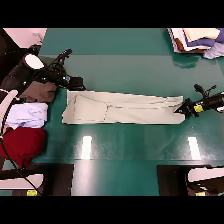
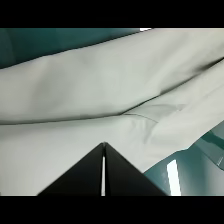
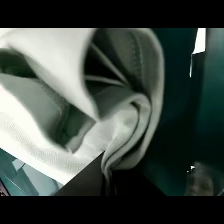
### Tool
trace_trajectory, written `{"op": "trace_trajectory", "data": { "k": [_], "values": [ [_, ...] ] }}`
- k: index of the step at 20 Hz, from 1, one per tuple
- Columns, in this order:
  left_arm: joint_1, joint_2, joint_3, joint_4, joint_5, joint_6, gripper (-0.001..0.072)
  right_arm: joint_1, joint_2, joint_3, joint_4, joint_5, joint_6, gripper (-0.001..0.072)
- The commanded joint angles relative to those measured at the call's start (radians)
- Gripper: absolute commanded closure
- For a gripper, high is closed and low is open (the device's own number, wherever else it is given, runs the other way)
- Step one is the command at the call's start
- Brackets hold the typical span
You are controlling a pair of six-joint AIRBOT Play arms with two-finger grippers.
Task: Fold the shirts.
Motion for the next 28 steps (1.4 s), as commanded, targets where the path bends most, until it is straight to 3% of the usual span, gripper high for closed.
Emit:
{"op": "trace_trajectory", "data": {
  "k": [1,5,9,15,22,28],
  "values": [
    [-0.042,-0.024,0.001,-0.008,0.017,-0.040,0.0681,0.016,0.036,0.002,0.002,0.015,-0.008,0.0700],
    [-0.161,-0.117,0.007,-0.050,0.068,-0.043,0.0681,0.041,0.192,0.019,0.033,0.034,0.040,0.0700],
    [-0.302,-0.250,0.109,-0.097,0.093,-0.043,0.0681,0.129,0.304,0.180,0.118,0.080,0.134,0.0700],
    [-0.466,-0.394,0.277,-0.102,0.103,-0.044,0.0681,0.338,0.316,0.461,0.134,0.088,0.264,0.0700],
    [-0.532,-0.463,0.279,-0.097,0.147,-0.071,0.0681,0.499,0.238,0.660,0.132,0.090,0.289,0.0700],
    [-0.508,-0.464,0.298,-0.095,0.091,-0.069,0.0682,0.555,0.206,0.727,0.132,0.084,0.269,0.0700]
  ]
}}
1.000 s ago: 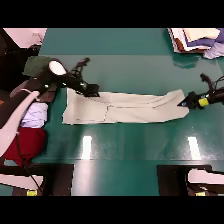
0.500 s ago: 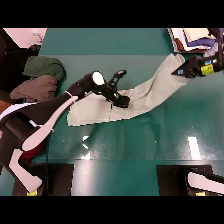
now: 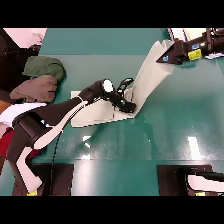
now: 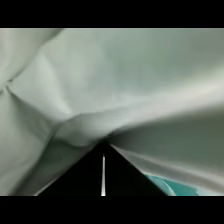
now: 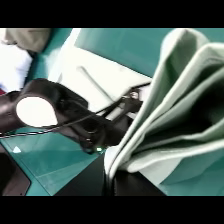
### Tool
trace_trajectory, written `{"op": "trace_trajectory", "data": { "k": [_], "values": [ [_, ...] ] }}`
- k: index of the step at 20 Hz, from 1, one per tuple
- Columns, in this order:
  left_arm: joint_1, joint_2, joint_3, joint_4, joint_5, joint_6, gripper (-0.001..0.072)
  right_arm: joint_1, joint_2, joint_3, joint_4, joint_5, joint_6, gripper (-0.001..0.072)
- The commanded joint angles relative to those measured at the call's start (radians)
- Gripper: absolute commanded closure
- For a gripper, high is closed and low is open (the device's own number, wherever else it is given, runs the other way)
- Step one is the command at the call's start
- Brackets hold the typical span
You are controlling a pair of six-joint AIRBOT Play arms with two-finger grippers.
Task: Fold the shirts.
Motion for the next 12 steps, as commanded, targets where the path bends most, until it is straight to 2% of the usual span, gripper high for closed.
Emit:
{"op": "trace_trajectory", "data": {
  "k": [1,3,6,9,12],
  "values": [
    [0.025,0.006,0.022,0.007,-0.057,0.000,0.0682,0.032,-0.012,0.028,0.000,-0.006,-0.014,0.0700],
    [0.062,0.053,0.022,0.040,-0.067,0.000,0.0682,0.051,-0.012,0.028,0.002,-0.006,-0.023,0.0700],
    [0.151,0.162,0.022,0.200,-0.104,-0.013,0.0682,0.102,-0.012,0.028,0.001,-0.019,-0.048,0.0700],
    [0.298,0.293,0.022,0.311,-0.171,-0.016,0.0681,0.180,-0.016,0.028,0.002,-0.080,-0.049,0.0700],
    [0.465,0.423,0.022,0.350,-0.180,-0.010,0.0681,0.316,-0.066,0.028,0.003,-0.170,-0.056,0.0698]
  ]
}}
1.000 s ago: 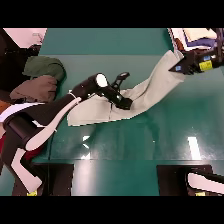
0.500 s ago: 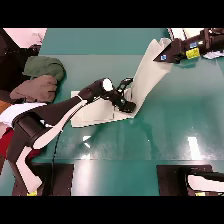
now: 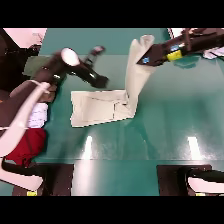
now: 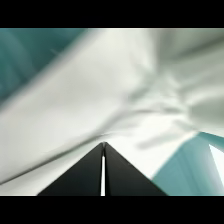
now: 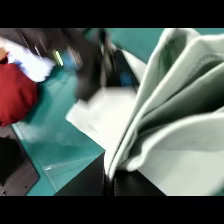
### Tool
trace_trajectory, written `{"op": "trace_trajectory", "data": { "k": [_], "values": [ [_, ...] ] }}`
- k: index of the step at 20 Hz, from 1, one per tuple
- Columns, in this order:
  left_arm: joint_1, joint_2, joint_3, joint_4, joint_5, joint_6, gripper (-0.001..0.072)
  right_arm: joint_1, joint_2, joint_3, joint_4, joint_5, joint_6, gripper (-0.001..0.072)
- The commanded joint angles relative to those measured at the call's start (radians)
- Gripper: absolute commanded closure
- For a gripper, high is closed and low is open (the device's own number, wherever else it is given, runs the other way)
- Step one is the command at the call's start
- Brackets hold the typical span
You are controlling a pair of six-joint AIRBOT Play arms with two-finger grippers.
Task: Fold the shirts.
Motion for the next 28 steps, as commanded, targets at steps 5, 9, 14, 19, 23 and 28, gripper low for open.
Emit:
{"op": "trace_trajectory", "data": {
  "k": [5,9,14,19,23,28],
  "values": [
    [0.363,0.256,0.001,0.076,-0.056,0.018,0.0680,0.396,-0.213,0.001,0.000,-0.330,-0.065,0.0697],
    [0.447,0.277,0.001,0.075,-0.134,0.020,0.0681,0.517,-0.331,0.002,0.000,-0.508,-0.065,0.0091],
    [0.452,0.277,0.000,0.059,-0.150,0.024,0.0680,0.391,-0.299,0.034,-0.038,-0.219,-0.060,0.0162],
    [0.452,0.277,0.000,0.048,-0.166,0.032,0.0680,0.127,-0.127,-0.269,-0.132,-0.043,-0.025,0.0162],
    [0.418,0.277,-0.016,0.041,-0.149,0.047,0.0681,-0.094,-0.024,-0.557,-0.126,-0.207,-0.026,0.0154],
    [0.355,0.277,-0.039,0.041,-0.079,0.047,0.0680,-0.190,-0.174,-0.618,0.104,-0.206,-0.164,0.0110]
  ]
}}
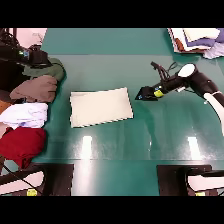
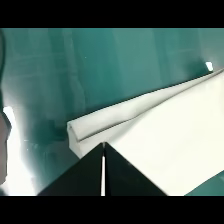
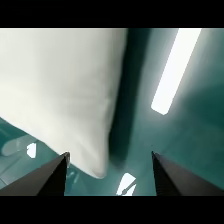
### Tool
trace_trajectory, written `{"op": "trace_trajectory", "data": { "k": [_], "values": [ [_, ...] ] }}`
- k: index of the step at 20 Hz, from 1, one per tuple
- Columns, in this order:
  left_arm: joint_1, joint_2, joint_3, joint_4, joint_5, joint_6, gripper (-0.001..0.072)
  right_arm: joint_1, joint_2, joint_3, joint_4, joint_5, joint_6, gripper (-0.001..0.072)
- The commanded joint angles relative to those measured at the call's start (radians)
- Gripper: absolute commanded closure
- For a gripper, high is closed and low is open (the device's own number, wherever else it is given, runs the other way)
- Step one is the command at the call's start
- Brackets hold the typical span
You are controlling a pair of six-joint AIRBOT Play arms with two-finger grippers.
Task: Fold the shirts.
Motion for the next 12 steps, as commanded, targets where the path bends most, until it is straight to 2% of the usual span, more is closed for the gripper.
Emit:
{"op": "trace_trajectory", "data": {
  "k": [1,10,12],
  "values": [
    [-0.039,0.000,-0.008,0.000,0.048,0.003,0.0681,-0.045,-0.102,-0.032,0.173,-0.011,-0.103,0.0110],
    [-0.044,0.000,-0.008,0.000,0.050,0.003,0.0680,0.175,-0.373,0.229,0.285,0.076,-0.105,0.0126],
    [-0.044,0.000,-0.008,0.000,0.050,0.003,0.0680,0.198,-0.377,0.230,0.286,0.068,-0.105,0.0270]
  ]
}}
